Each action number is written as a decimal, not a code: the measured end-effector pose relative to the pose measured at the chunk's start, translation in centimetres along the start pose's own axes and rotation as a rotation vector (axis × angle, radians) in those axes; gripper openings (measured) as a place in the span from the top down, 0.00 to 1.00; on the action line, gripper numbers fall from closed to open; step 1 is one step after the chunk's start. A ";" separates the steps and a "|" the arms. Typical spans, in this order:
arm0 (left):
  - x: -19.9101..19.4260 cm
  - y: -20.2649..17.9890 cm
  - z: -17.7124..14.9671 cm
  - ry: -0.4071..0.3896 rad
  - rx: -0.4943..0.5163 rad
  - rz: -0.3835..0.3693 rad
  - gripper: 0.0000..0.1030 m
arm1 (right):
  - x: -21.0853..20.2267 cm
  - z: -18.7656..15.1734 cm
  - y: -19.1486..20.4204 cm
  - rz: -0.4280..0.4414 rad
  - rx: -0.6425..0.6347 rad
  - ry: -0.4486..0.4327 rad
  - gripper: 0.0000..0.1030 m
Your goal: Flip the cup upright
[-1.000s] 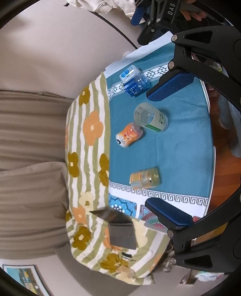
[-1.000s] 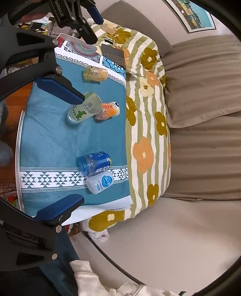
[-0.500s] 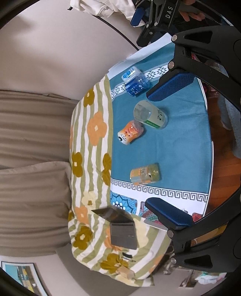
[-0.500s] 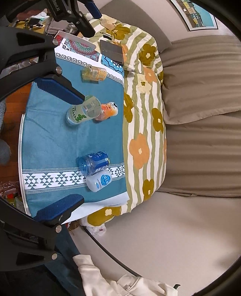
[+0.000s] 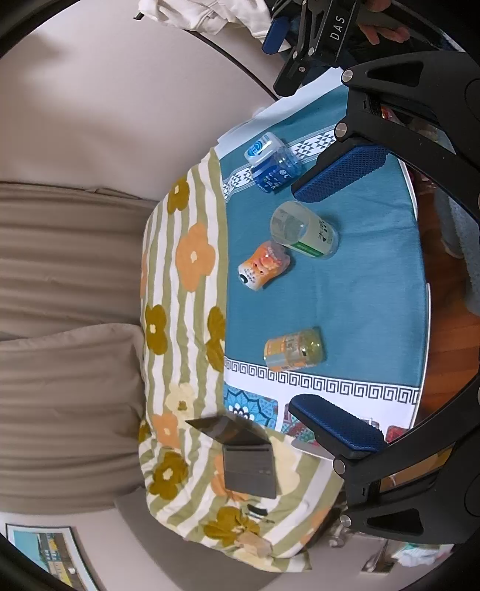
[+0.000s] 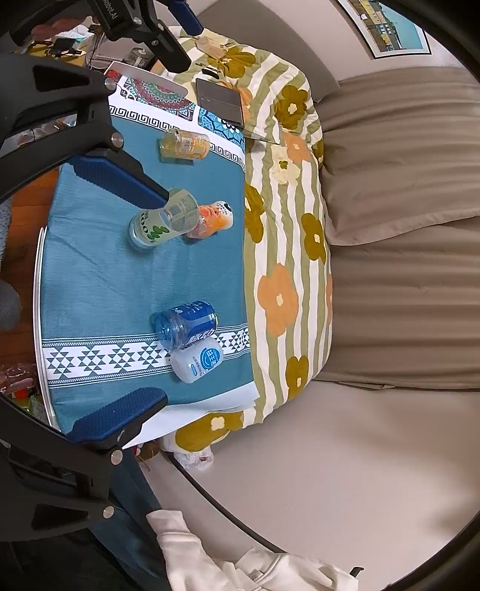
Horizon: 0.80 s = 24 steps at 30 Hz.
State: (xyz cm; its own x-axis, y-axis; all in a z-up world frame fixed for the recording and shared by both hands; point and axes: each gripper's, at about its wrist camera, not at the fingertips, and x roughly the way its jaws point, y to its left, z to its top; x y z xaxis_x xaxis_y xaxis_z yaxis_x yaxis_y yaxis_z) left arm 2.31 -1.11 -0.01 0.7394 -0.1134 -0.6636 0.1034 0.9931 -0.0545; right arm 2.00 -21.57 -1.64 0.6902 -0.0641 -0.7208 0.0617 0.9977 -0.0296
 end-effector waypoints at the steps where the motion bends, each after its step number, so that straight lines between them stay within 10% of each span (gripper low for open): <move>1: -0.1 0.0 0.0 -0.001 0.001 -0.001 0.00 | 0.0 0.0 0.0 0.000 0.001 0.001 0.06; 24: 0.2 0.1 0.1 0.009 -0.011 0.012 0.00 | 1.0 0.0 -0.4 0.006 -0.005 0.013 0.06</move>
State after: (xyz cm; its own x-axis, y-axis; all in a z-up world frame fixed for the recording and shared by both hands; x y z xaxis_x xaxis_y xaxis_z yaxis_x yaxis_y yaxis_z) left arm 2.57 -1.05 -0.11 0.7347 -0.1015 -0.6708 0.0873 0.9947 -0.0549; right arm 2.68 -22.03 -2.37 0.6814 -0.0575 -0.7296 0.0541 0.9981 -0.0282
